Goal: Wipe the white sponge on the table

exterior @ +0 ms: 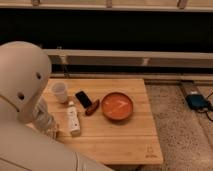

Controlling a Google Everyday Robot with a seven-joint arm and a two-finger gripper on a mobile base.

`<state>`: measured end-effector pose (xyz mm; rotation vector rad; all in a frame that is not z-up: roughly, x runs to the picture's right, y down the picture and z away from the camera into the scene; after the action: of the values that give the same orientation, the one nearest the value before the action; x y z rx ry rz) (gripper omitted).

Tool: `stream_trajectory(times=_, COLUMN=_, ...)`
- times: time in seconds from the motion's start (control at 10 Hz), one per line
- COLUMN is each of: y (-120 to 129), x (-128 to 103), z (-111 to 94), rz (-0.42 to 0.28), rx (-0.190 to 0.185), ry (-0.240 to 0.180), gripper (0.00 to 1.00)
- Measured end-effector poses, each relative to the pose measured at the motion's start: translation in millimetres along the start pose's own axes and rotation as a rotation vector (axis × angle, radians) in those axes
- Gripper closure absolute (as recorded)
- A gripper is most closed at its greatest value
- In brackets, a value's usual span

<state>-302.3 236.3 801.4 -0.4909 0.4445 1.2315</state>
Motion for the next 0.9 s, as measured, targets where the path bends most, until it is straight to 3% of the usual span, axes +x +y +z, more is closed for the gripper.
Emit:
stream_trajectory(times=0.5, y=34.3, x=26.0, z=-5.6, rz=-0.106, rx=0.013, ry=-0.010, gripper=1.00)
stream_trajectory(times=0.9, y=38.6, x=40.6, z=-5.6, rz=-0.141, rx=0.019, ry=0.001, gripper=1.00)
